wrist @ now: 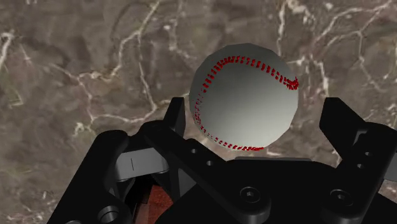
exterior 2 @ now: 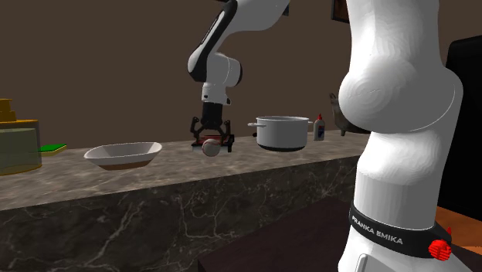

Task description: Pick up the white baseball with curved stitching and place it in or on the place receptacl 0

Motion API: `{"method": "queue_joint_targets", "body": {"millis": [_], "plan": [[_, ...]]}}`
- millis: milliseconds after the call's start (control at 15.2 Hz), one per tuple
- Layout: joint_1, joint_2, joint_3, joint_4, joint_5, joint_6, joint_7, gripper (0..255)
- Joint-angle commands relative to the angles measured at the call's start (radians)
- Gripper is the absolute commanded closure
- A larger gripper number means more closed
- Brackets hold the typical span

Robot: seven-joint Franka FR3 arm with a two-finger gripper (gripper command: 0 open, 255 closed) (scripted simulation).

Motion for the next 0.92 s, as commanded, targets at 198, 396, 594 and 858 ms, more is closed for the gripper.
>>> {"method": "queue_joint_targets", "body": {"millis": [198, 396, 594, 858], "plan": [[0.000, 0.002, 0.000, 0.000, 0.000, 0.002, -0.001, 0], [0.000, 0.002, 0.000, 0.000, 0.000, 0.002, -0.001, 255], [0.000, 0.002, 0.000, 0.000, 0.000, 0.002, -0.001, 255], [0.000, 0.002, 0.000, 0.000, 0.000, 0.002, -0.001, 255]]}}
